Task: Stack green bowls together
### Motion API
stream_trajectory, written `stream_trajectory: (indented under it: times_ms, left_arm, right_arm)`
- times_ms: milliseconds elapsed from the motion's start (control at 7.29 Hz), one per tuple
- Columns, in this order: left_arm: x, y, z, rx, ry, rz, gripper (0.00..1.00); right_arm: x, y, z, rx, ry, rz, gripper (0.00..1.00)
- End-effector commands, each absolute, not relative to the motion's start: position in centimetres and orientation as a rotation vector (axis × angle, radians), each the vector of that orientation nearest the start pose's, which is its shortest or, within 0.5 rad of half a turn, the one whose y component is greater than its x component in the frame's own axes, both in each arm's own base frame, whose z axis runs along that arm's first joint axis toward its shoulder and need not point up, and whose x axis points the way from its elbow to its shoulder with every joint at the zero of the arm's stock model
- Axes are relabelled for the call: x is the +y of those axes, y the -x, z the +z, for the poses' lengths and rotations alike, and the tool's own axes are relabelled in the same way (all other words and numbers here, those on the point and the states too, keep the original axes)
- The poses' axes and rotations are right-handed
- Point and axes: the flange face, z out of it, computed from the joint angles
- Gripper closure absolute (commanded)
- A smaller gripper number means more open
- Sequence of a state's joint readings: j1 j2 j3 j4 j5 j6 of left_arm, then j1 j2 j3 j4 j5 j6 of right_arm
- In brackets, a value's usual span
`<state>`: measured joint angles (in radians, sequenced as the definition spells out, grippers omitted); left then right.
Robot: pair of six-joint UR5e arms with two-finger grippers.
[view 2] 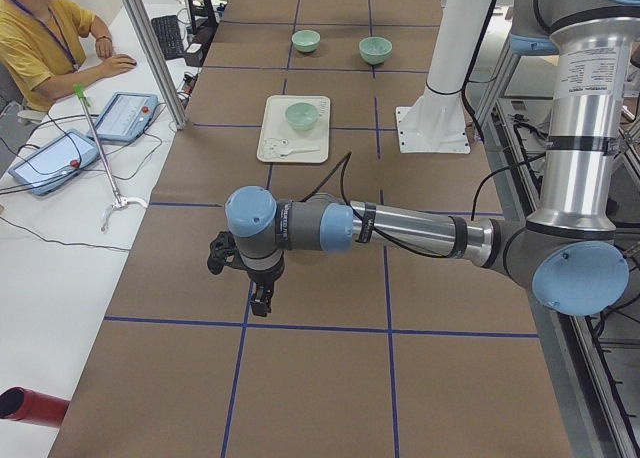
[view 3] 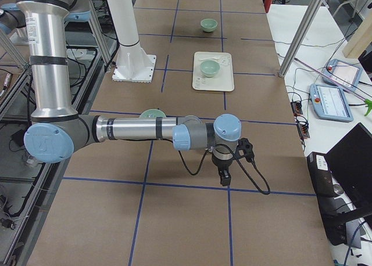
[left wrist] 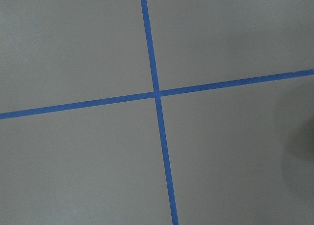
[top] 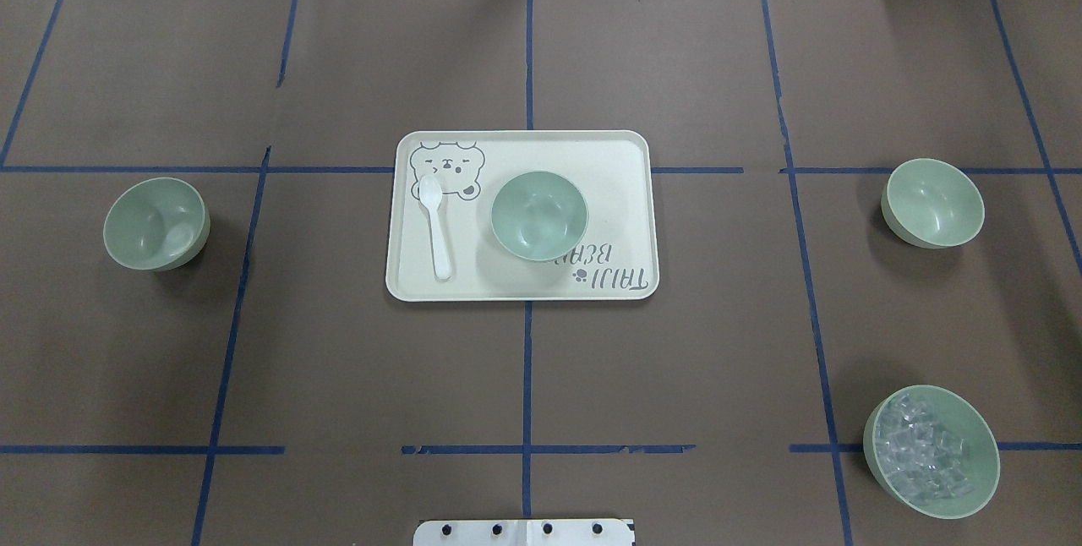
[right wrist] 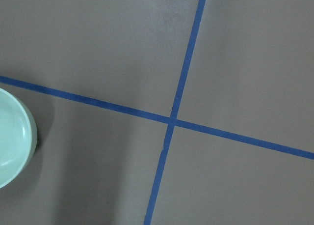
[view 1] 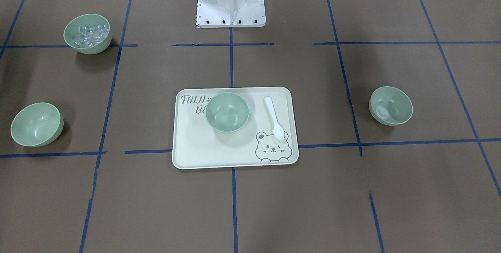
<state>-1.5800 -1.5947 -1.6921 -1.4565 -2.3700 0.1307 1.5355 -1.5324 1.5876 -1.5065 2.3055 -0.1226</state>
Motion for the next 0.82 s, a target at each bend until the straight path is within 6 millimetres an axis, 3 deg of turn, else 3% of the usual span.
stream_trajectory:
  times_ms: [0, 137, 275, 412, 549, 686]
  left_arm:
    - [-50.0, 6.7, 59.2, 0.795, -0.095, 0.131, 0.0]
    - [-50.1, 6.6, 58.9, 0.795, -0.101, 0.136, 0.0]
    - [-51.3, 6.5, 57.5, 0.792, -0.131, 0.15, 0.0]
    - [-54.4, 6.2, 54.6, 0.79, -0.186, 0.18, 0.0]
    - [-57.3, 6.2, 52.2, 0.781, -0.288, 0.224, 0.0]
    - [-58.7, 5.6, 52.4, 0.777, -0.4, 0.28, 0.0]
  right_arm:
    - [-52.0, -4.8, 60.0, -0.726, -0.198, -0.213, 0.0]
    - [-52.0, -4.8, 58.4, -0.726, -0.227, -0.223, 0.0]
    - [-52.6, -4.6, 57.6, -0.726, -0.239, -0.232, 0.0]
    - [-54.5, -2.9, 56.0, -0.734, -0.24, -0.232, 0.0]
    - [-54.7, -2.5, 55.1, -0.748, -0.209, -0.125, 0.0]
    - [-54.9, -1.1, 54.9, -0.754, -0.23, -0.146, 0.0]
